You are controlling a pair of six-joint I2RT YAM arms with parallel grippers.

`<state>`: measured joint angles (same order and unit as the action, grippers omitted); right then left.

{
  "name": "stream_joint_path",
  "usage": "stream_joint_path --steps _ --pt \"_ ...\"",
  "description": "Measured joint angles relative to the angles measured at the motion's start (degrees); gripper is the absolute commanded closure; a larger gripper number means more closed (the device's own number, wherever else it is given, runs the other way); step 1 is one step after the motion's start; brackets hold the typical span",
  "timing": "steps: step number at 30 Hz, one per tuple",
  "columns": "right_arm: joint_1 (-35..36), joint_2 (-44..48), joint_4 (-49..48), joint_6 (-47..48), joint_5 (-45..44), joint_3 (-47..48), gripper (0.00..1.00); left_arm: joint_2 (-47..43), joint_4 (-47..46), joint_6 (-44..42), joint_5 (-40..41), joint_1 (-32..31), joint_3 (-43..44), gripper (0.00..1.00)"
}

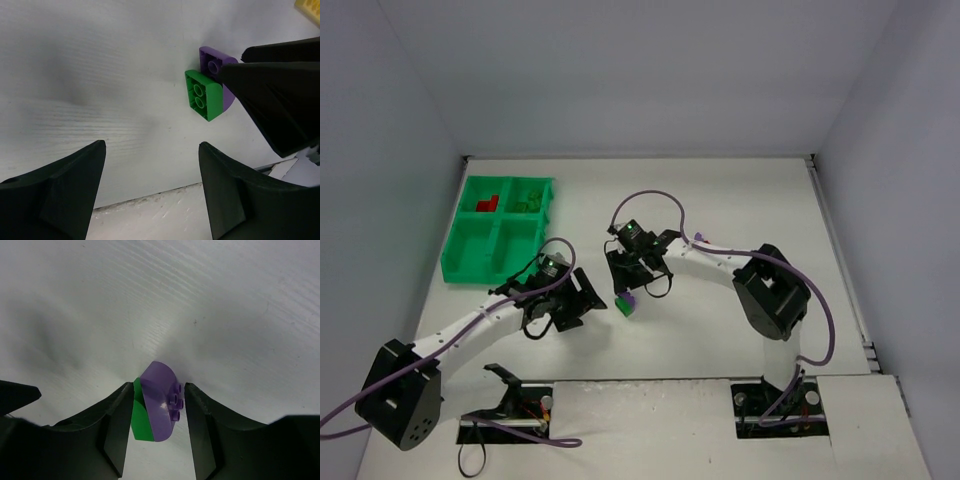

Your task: Sort the legos into containers by color

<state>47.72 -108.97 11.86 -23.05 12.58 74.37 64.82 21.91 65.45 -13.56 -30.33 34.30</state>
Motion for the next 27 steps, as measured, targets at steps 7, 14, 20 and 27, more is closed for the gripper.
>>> stream_joint_path --steps 7,14,20,27 --pt "1.2 -3.1 2.0 -0.7 -0.8 0.7 0.59 0.1 -0.4 -0.8 -0.6 0.0 0.0 0.31" --pt "2.0 -3.3 2.3 -0.6 -1.2 1.2 0.92 0.1 -0.9 -1.0 -1.5 0.0 0.0 0.31" --pt "2.0 -3.3 2.3 -0.9 -1.9 1.4 1.0 0.0 -2.5 -1.8 -3.0 0.0 0.0 0.31" --pt "2.1 -1.2 2.3 -0.7 -5.7 1.2 1.0 0.2 -7.5 -5.4 -5.7 -0.8 0.2 0.31"
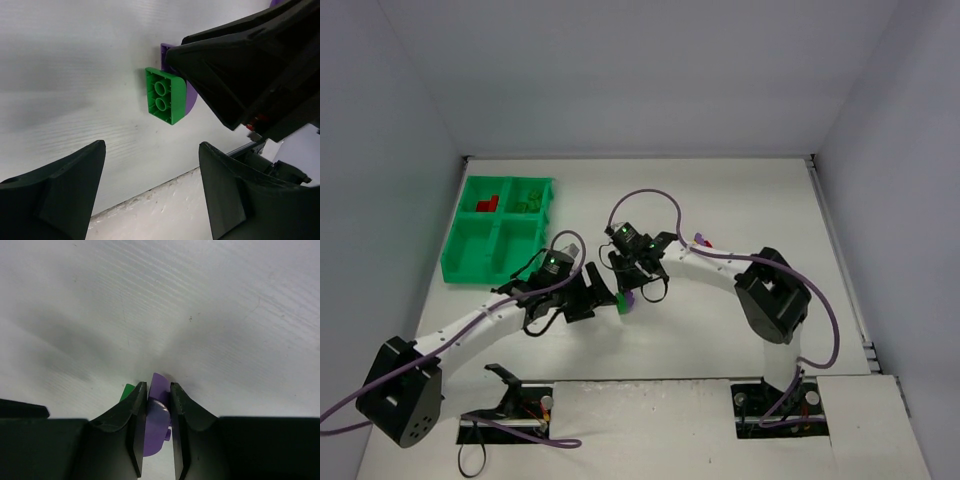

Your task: Sort the legos into containers by color

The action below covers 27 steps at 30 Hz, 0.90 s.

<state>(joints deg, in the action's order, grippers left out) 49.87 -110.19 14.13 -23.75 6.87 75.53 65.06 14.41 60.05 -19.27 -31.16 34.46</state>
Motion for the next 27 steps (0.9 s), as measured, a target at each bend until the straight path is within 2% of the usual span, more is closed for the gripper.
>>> stream_joint_path --steps 10,16,20,27 --pt "0.0 10.5 -1.7 0.2 -1.8 -1.7 1.0 5.6 -6.1 -5.0 -2.6 -1.3 4.1 0.31" --pt "-0.2 12.5 -2.0 0.3 -2.4 -3.1 1.0 6.0 -10.8 -5.7 -4.1 -1.3 4.1 0.32" --pt "-0.4 12.9 -2.1 0.2 -2.6 -4.0 1.0 6.9 -12.5 -6.1 -5.5 -1.3 4.1 0.44" --pt "-1.0 13.2 -2.3 1.0 -3.0 -4.7 1.0 9.0 -17.3 -6.4 -9.7 -1.2 3.7 0.47"
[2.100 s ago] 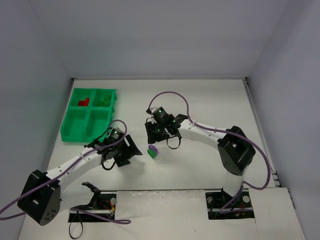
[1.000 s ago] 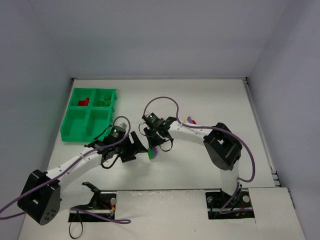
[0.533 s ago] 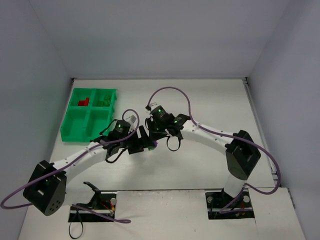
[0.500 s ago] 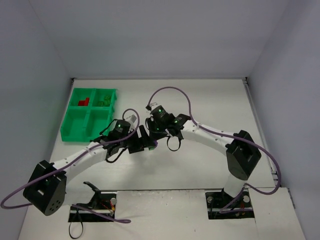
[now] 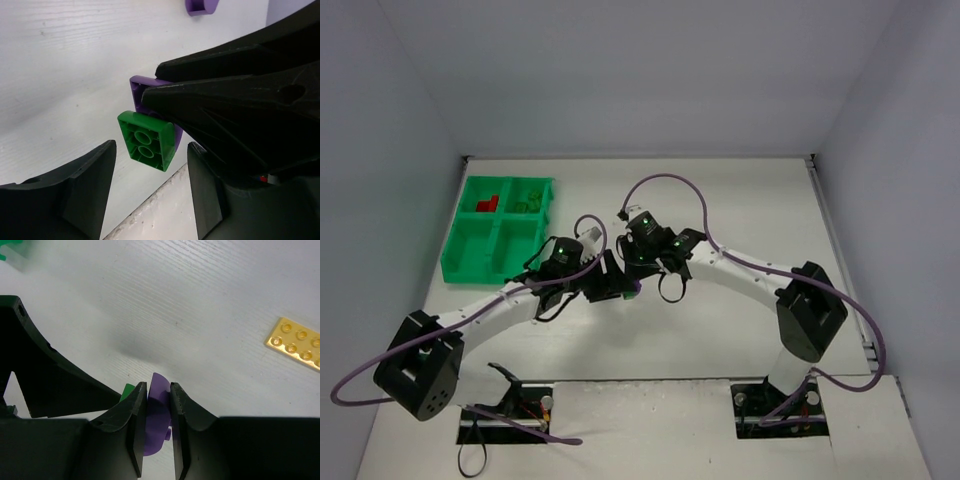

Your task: Sort the legos into containers by color

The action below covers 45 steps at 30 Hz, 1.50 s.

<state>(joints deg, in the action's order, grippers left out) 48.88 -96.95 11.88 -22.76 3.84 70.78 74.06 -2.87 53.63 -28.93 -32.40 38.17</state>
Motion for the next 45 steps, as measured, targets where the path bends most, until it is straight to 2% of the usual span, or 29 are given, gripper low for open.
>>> stream_joint_path --steps 15,25,27,35,38,39,43,44,45 --pt "-2.2 2.6 -1.4 1.0 3.8 -1.1 1.0 1.7 -17.7 1.5 -8.0 1.6 -5.1 0.46" --pt "-3.2 4.1 -1.9 1.8 6.0 -2.7 1.0 1.9 -17.2 -0.1 -9.5 2.0 -4.0 0.47" --pt "-3.2 4.2 -1.9 1.9 6.1 -2.8 1.0 2.0 -16.5 -0.5 -9.5 2.0 -3.8 0.57" --pt "-3.5 4.7 -1.8 1.8 6.3 -3.0 1.0 2.2 -15.9 -0.9 -9.4 2.1 -3.7 0.6" --pt "-3.5 4.8 -1.8 1.8 6.3 -3.2 1.0 2.3 -15.5 -0.9 -9.2 2.1 -3.7 0.76" --pt "-3.5 4.9 -1.8 1.9 6.3 -3.3 1.0 2.4 -15.5 -0.9 -9.1 2.2 -3.7 0.88" --pt "-3.6 4.9 -1.8 1.8 6.3 -3.4 1.0 2.5 -15.4 -0.9 -9.0 2.3 -3.6 0.89" --pt "-3.6 4.9 -1.9 1.8 6.3 -3.5 1.0 2.6 -15.4 -0.9 -9.0 2.3 -3.6 0.91" --pt "-3.6 4.9 -1.9 1.8 6.3 -3.6 1.0 2.7 -15.4 -0.9 -9.1 2.3 -3.6 1.0"
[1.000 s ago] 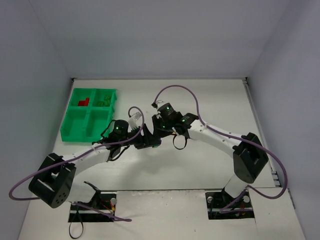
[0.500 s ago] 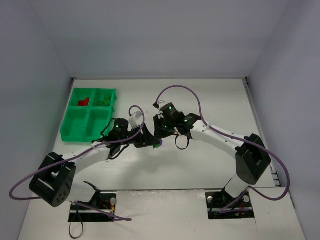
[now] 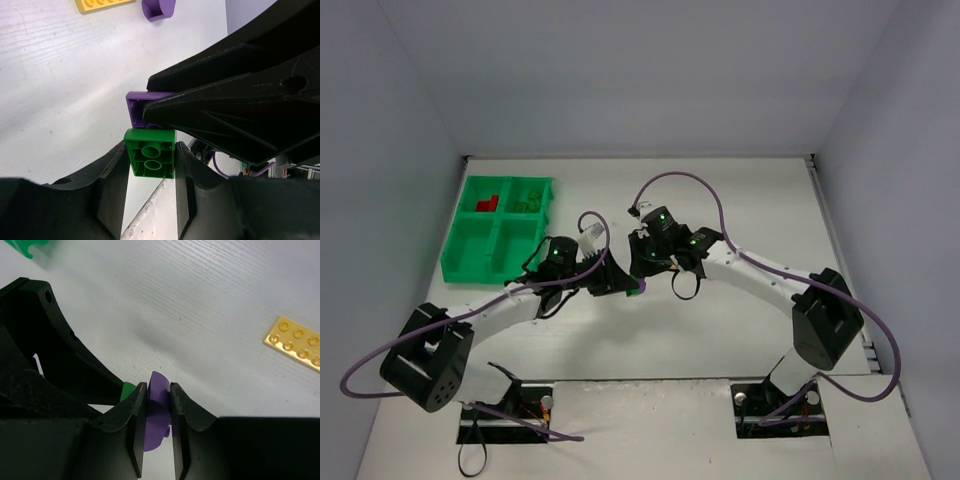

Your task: Sort the legos into containers by color

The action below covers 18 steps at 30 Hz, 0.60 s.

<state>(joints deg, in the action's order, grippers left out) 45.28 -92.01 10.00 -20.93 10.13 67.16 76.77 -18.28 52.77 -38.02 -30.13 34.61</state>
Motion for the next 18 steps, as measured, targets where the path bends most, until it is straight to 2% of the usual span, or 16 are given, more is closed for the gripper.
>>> stream_joint_path --steps 18 --pt "-4.3 2.7 -1.2 -0.6 -1.9 -6.3 1.0 -1.8 -1.7 0.8 3.3 1.4 -0.5 1.0"
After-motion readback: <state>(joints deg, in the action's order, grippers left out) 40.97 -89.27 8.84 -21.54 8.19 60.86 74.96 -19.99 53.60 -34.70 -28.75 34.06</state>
